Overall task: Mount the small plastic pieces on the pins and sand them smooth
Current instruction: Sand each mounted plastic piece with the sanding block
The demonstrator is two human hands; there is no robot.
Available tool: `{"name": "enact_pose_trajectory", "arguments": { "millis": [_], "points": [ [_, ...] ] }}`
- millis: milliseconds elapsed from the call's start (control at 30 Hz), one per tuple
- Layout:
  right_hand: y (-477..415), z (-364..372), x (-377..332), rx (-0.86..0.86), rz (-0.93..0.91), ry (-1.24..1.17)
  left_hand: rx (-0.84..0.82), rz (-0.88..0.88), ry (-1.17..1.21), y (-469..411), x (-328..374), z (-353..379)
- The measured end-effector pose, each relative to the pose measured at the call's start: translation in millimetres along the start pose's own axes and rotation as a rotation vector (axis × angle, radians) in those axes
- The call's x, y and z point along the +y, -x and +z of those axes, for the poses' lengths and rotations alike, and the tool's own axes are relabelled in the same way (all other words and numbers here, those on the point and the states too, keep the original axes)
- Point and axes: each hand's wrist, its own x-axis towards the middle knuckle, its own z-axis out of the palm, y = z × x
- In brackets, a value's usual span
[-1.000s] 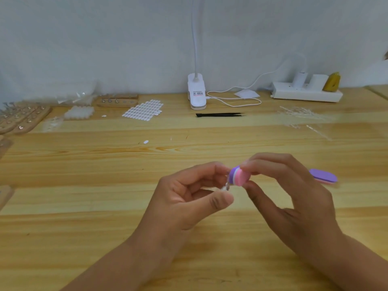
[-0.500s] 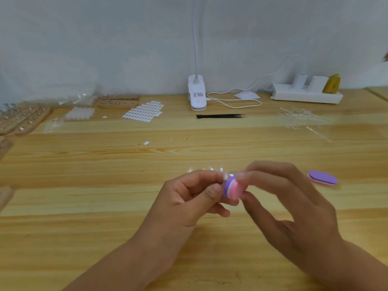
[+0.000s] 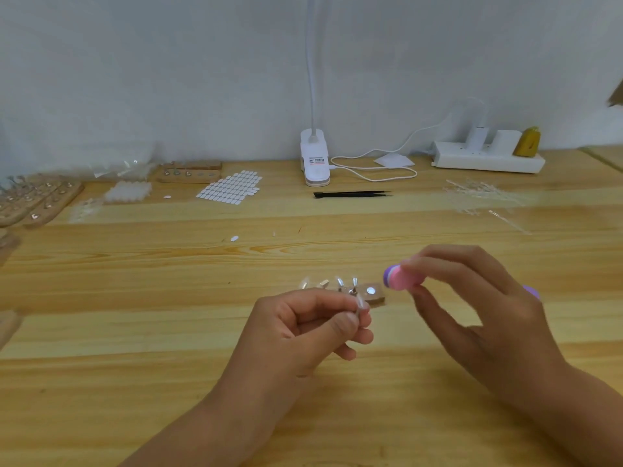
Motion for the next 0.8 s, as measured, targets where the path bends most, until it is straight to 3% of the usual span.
{"name": "enact_pose_trajectory", "arguments": {
  "millis": [167, 367, 667, 733, 800],
  "points": [
    [3.3, -1.4, 13.4, -0.349, 0.293, 0.118, 0.006, -0.016, -0.03, -2.0, 0.0, -1.8],
    [-16.2, -3.7, -15.6, -0.346, 0.282, -0.334, 0.007, 0.035, -0.076, -5.9, 1.8, 2.2],
    [-53.8, -5.3, -5.5, -0.377, 0.237, -0.391, -0.088, 0.126, -0.069, -32.8, 23.2, 3.1],
    [-55.3, -3.0, 5.8, -0.408, 0.252, -0.389, -0.039, 0.243, -0.37, -37.9, 21.1, -2.6],
    [-55.3, -0.4, 19.9, -0.468, 0.295, -0.381, 0.026, 0.387, -0.903, -42.4, 19.2, -17.3]
  ]
}}
